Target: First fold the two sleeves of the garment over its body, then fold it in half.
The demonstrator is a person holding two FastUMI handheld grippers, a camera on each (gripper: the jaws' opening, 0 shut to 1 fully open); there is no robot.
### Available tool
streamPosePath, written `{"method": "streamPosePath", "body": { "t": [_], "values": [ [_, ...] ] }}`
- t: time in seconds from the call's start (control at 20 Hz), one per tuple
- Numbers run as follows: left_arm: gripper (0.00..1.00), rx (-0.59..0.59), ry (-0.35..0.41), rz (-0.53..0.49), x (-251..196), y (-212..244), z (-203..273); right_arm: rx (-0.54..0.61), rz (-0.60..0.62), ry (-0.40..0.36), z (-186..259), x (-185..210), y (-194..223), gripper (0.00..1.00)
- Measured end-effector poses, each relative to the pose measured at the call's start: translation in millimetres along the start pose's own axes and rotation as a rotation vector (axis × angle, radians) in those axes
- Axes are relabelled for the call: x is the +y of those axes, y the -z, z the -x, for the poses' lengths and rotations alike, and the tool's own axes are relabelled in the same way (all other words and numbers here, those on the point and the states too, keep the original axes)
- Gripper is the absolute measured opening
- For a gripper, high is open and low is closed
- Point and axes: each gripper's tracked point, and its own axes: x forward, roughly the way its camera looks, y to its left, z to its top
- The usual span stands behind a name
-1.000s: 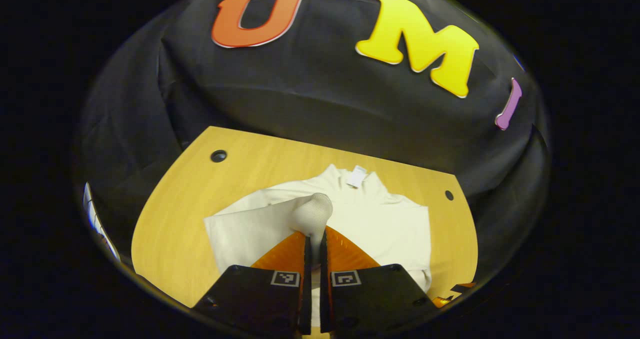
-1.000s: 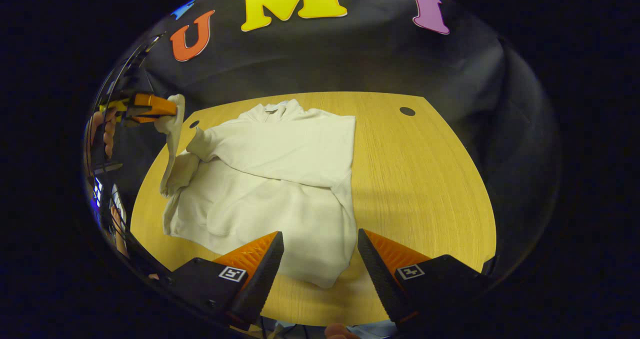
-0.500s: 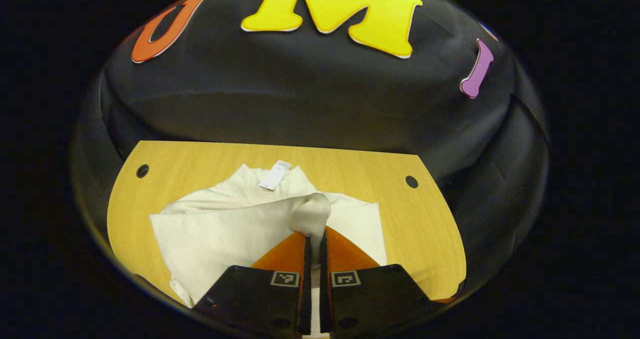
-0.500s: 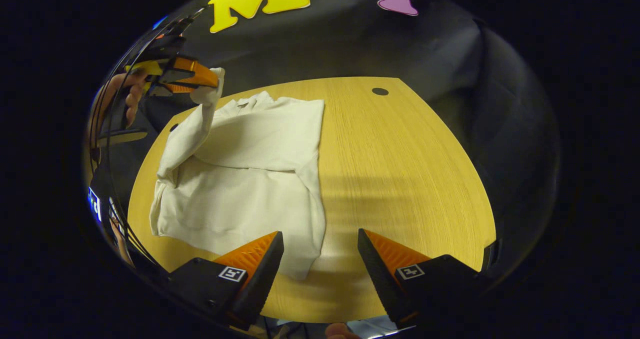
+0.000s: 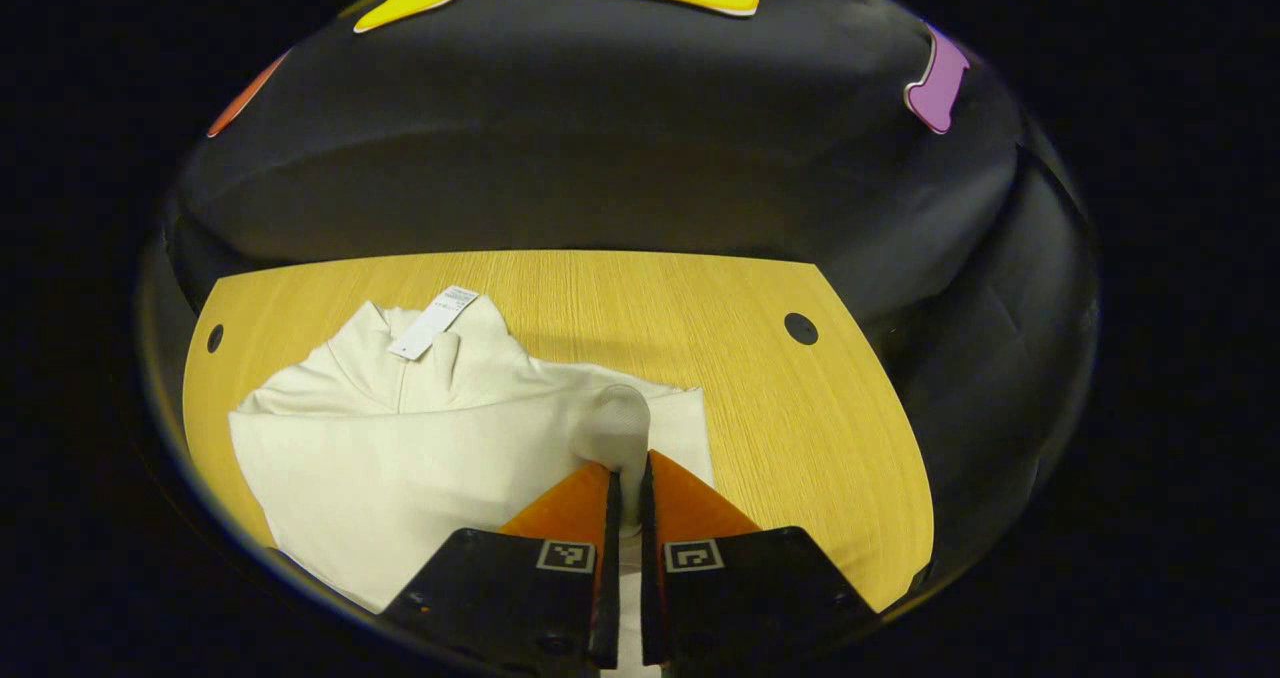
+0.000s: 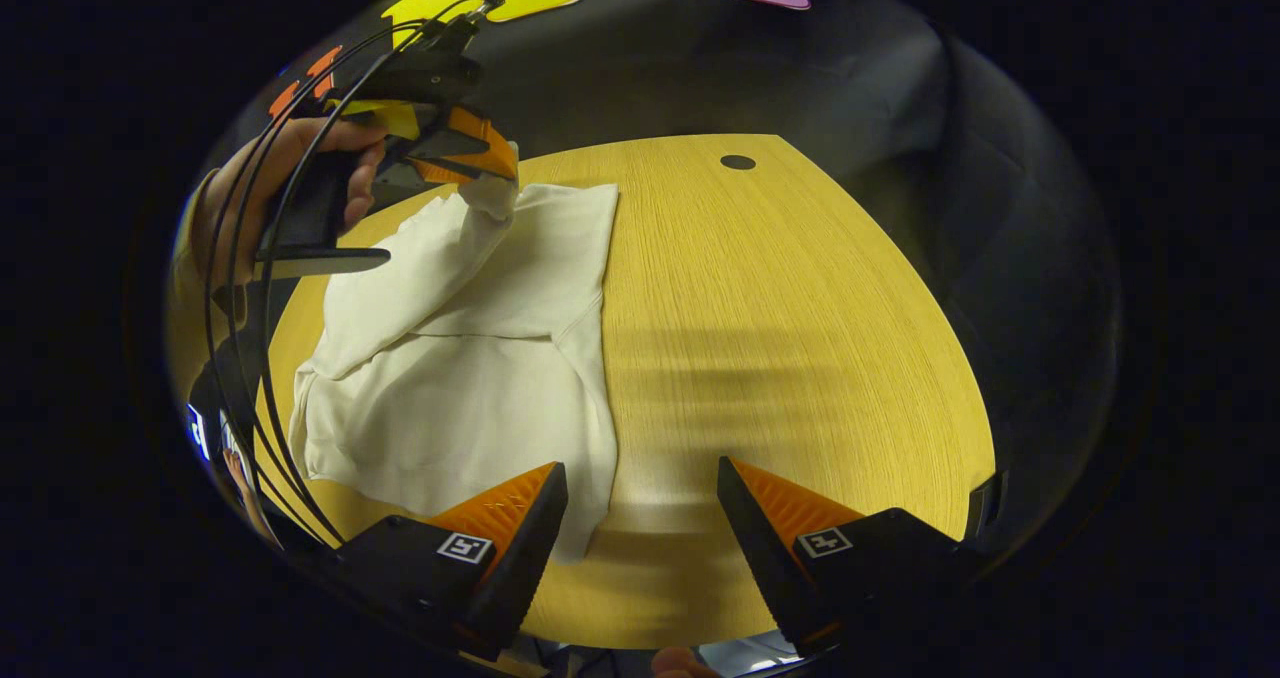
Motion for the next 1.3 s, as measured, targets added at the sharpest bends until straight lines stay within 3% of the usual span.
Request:
{"method": "streamPosePath", "body": {
  "t": [0.2, 0.25, 0.35, 0.45, 0.55, 0.6, 0.95, 1.0, 1.3],
  "values": [
    [0.19, 0.005, 0.034, 0.048, -7, -5, 6, 0.008, -0.007, 0.001, 0, -4, 2, 0.94],
    [0.26, -0.001, 0.033, 0.052, -7, -5, 9, 0.008, -0.01, 0.001, 0, -5, 2, 0.94],
    [0.47, -0.001, 0.029, 0.047, -7, -2, 14, 0.004, -0.013, 0.0, -2, -5, 1, 0.94],
    [0.62, -0.017, 0.064, 0.041, -17, -1, 26, 0.0, -0.015, -0.002, -2, -3, 1, 0.94],
    [0.92, -0.034, 0.058, 0.001, -16, 2, 40, -0.006, -0.002, -0.006, 0, -1, 0, 0.94],
    [0.98, -0.043, 0.05, -0.023, -12, 5, 51, -0.01, 0.009, -0.01, 1, 1, 0, 0.91],
    [0.98, -0.105, 0.008, -0.085, 31, 34, 127, -0.019, 0.069, -0.034, 8, 19, 9, 0.94],
    [0.98, -0.108, -0.019, -0.094, 47, 42, 136, -0.022, 0.076, -0.037, 6, 22, 15, 0.91],
    [0.98, -0.026, -0.179, -0.068, 155, 119, 188, 0.007, 0.109, -0.048, 3, 43, 29, 0.94]
  ]
}}
